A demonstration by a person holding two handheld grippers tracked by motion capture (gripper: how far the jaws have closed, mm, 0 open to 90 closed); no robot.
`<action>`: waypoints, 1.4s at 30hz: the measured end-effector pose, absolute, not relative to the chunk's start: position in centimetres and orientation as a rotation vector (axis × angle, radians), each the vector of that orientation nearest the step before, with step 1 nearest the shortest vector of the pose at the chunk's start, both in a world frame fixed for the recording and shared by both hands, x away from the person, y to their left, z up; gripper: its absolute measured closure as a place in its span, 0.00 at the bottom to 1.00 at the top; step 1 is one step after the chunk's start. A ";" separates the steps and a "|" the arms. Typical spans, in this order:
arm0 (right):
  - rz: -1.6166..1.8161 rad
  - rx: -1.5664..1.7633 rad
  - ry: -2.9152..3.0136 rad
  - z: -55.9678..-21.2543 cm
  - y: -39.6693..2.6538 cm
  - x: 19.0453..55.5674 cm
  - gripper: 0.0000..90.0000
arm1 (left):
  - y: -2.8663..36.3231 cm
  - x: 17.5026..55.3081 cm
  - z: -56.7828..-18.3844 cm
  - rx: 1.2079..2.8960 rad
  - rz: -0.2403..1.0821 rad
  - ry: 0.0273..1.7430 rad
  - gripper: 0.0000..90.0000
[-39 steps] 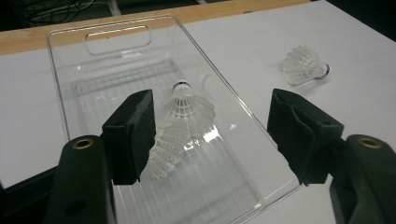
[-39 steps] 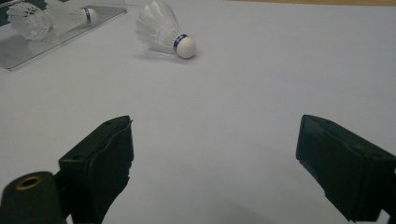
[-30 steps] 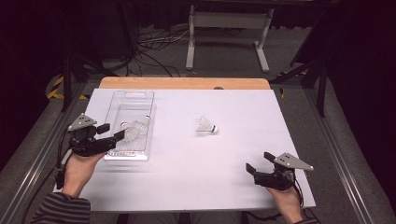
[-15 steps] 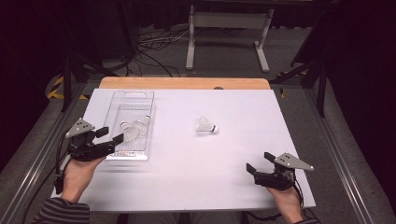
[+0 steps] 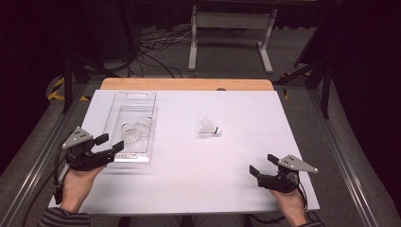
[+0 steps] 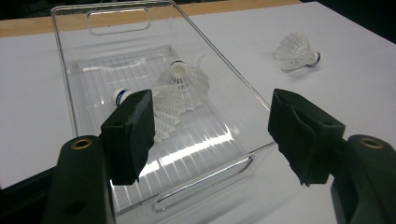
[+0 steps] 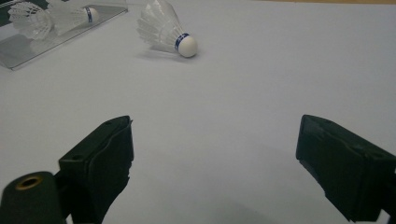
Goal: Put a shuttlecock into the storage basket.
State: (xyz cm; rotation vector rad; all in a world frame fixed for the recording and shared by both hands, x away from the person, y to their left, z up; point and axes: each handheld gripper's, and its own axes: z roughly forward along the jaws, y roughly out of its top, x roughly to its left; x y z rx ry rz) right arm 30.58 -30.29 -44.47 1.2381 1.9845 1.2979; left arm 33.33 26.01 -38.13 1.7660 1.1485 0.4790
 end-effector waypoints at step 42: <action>1.298 1.254 1.968 -44.4 -30.4 30.7 0.13 | 28.5 29.1 -42.6 1.658 0.519 1.176 0.29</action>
